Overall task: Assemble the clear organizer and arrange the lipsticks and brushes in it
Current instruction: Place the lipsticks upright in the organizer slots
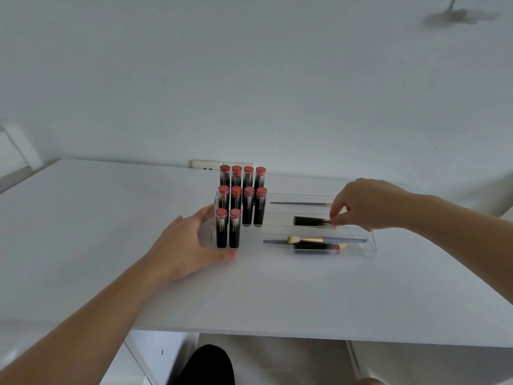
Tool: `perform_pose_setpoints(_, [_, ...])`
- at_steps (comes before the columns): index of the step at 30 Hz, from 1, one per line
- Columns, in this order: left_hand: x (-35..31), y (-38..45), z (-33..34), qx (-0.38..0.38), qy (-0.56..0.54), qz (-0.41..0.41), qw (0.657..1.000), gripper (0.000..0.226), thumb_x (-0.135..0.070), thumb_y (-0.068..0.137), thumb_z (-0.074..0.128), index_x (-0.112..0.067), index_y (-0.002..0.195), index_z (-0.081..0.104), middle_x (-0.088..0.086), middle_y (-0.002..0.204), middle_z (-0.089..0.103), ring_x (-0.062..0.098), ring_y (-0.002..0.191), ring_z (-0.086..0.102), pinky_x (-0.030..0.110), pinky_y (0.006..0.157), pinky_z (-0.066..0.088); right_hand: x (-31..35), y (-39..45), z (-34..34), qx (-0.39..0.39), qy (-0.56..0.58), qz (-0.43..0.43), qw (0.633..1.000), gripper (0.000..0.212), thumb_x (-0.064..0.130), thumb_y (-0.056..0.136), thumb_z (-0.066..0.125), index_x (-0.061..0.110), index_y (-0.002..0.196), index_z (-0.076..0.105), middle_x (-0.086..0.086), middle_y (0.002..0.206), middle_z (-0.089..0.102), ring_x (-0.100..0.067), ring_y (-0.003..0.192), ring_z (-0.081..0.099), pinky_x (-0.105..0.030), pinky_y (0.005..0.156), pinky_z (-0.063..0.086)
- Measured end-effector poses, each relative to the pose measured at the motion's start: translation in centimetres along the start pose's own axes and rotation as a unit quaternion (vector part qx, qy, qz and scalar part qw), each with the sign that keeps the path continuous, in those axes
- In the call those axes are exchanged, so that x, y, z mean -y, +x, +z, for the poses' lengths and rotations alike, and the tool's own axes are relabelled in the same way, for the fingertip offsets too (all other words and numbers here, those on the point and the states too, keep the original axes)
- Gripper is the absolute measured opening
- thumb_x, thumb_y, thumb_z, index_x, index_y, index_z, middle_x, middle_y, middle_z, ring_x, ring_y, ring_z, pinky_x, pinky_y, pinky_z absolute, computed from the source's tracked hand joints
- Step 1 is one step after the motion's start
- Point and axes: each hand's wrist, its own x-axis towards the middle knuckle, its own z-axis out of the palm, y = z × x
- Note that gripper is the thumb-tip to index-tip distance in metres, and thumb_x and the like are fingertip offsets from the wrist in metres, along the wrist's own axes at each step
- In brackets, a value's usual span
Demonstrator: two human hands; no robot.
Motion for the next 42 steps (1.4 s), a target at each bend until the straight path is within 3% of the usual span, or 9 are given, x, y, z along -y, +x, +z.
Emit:
perform_pose_setpoints(5, [0.3,0.0,0.2,-0.006,-0.001,-0.006,1.0,0.127,-0.104,0.035,0.053,-0.055,0.15,0.028,-0.018,0.147,0.052,0.024,0.143,0.035,0.048,0.121,0.024,0.1,0.3,-0.6,0.029,-0.053,-0.022,0.998,0.014,0.057,0.089,0.059,0.047,0.086,0.067,0.008,0.044,0.063,-0.006,0.058,0.067,-0.025,0.059,0.046])
perform_pose_setpoints(9, [0.5,0.2,0.2,-0.006,0.0,-0.012,1.0,0.127,-0.105,0.034,0.053,-0.057,0.149,0.026,-0.018,0.146,0.053,0.026,0.143,0.035,0.05,0.119,0.027,-0.1,0.7,-0.6,0.029,-0.068,-0.04,0.996,0.015,0.056,0.091,0.059,0.044,0.089,0.068,0.01,0.044,0.061,-0.003,0.07,0.065,-0.028,0.072,0.052])
perform_pose_setpoints(12, [0.5,0.2,0.3,-0.013,0.003,0.001,1.0,0.125,-0.105,0.036,0.051,-0.058,0.148,0.027,-0.02,0.143,0.054,0.019,0.138,0.04,0.047,0.12,0.027,-0.5,0.8,-0.1,0.005,-0.064,-0.054,0.996,0.015,0.054,0.092,0.06,0.044,0.094,0.069,0.016,0.055,0.057,0.0,0.08,0.056,-0.027,0.066,0.041])
perform_pose_setpoints(17, [0.5,0.2,0.3,-0.009,0.001,-0.009,1.0,0.124,-0.105,0.034,0.051,-0.061,0.147,0.023,-0.018,0.143,0.055,0.024,0.14,0.038,0.049,0.119,0.028,-1.2,0.6,0.8,-0.02,-0.047,-0.066,0.996,0.018,0.055,0.095,0.057,0.043,0.1,0.069,0.027,0.076,0.05,0.011,0.074,0.042,-0.014,0.062,0.029])
perform_pose_setpoints(23, [0.3,0.0,0.1,-0.007,0.0,-0.006,1.0,0.125,-0.104,0.036,0.052,-0.058,0.149,0.026,-0.02,0.149,0.049,0.025,0.144,0.032,0.047,0.121,0.022,-1.1,0.0,0.5,-0.031,-0.015,-0.056,0.998,0.015,0.057,0.096,0.054,0.046,0.095,0.064,0.023,0.076,0.056,0.002,0.078,0.05,-0.018,0.062,0.032])
perform_pose_setpoints(27, [0.0,-0.1,0.1,-0.011,0.005,-0.005,1.0,0.119,-0.097,0.042,0.058,-0.055,0.15,0.028,-0.018,0.149,0.05,0.023,0.143,0.035,0.044,0.122,0.021,-0.6,-0.6,-0.3,-0.031,0.003,-0.045,0.999,0.016,0.053,0.098,0.051,0.044,0.087,0.058,0.024,0.056,0.063,0.006,0.061,0.058,-0.02,0.056,0.035])
perform_pose_setpoints(34, [0.0,-0.1,0.2,-0.008,0.008,-0.005,1.0,0.12,-0.096,0.043,0.057,-0.053,0.151,0.027,-0.017,0.149,0.051,0.024,0.142,0.036,0.046,0.122,0.022,0.3,-0.9,-0.8,-0.021,0.033,-0.052,0.998,0.014,0.045,0.1,0.052,0.042,0.09,0.061,0.028,0.065,0.067,0.005,0.051,0.062,-0.019,0.054,0.039])
perform_pose_setpoints(38, [0.2,0.1,0.2,-0.01,0.006,-0.002,1.0,0.113,-0.091,0.047,0.061,-0.056,0.149,0.028,-0.02,0.144,0.054,0.026,0.14,0.039,0.048,0.119,0.027,1.1,-0.6,-1.1,-0.036,-0.007,-0.097,0.995,0.021,0.043,0.101,0.052,0.051,0.119,0.062,0.025,0.072,0.058,0.0,0.081,0.058,-0.022,0.07,0.04])
perform_pose_setpoints(42, [0.4,0.1,0.3,-0.013,-0.004,0.002,1.0,0.107,-0.087,0.05,0.065,-0.059,0.147,0.029,-0.024,0.138,0.057,0.02,0.138,0.041,0.048,0.118,0.029,3.0,0.3,-2.4,-0.006,-0.189,-0.204,0.961,0.059,0.033,0.103,0.052,0.06,0.148,0.025,0.019,0.118,0.062,-0.015,0.108,0.057,-0.026,0.078,0.035])
